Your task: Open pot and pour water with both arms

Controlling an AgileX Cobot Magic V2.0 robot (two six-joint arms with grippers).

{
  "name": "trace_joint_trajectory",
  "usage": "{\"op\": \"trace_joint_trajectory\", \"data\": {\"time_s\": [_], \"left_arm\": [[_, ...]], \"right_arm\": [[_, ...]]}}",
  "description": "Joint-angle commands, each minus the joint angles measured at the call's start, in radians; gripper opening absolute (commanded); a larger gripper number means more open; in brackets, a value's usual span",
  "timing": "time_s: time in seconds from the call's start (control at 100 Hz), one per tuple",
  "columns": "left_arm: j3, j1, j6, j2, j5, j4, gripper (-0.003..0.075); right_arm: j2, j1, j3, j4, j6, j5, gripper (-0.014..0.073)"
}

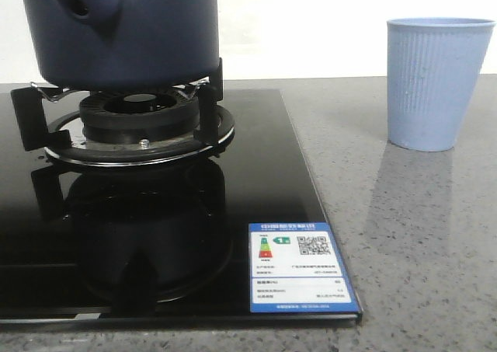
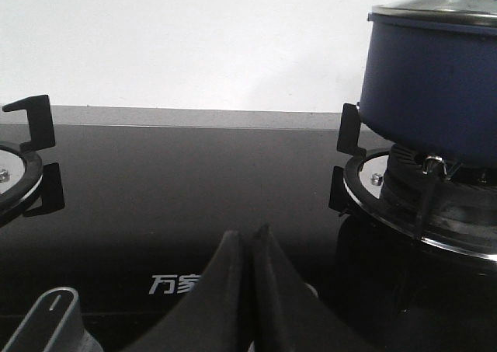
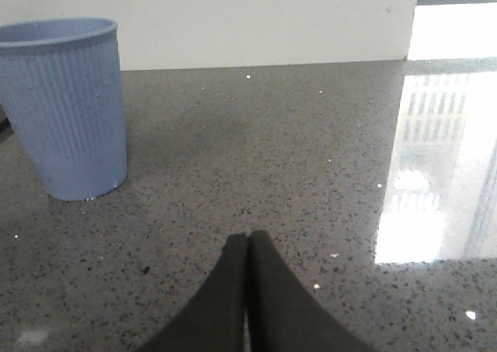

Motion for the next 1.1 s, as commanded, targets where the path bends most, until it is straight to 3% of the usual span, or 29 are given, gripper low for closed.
{"op": "trace_joint_trajectory", "data": {"time_s": [0.0,0.33,0.5,0.97,1.09], "left_arm": [[0.016,0.001,-0.009,-0.024,-0.074,-0.01,-0.0016],[0.016,0.001,-0.009,-0.024,-0.081,-0.026,-0.0016],[0.016,0.001,-0.009,-0.024,-0.081,-0.026,-0.0016],[0.016,0.001,-0.009,-0.024,-0.103,-0.026,-0.0016],[0.014,0.001,-0.009,-0.024,-0.126,-0.106,-0.0016]], "right_arm": [[-0.018,-0.007,0.017,0.004,-0.003,-0.112,-0.0062],[-0.018,-0.007,0.017,0.018,-0.001,-0.146,-0.0062],[-0.018,-0.007,0.017,0.115,-0.001,-0.146,-0.0062],[-0.018,-0.007,0.017,0.083,-0.001,-0.178,-0.0062],[-0.018,-0.007,0.016,0.213,0.013,-0.212,-0.0062]]}}
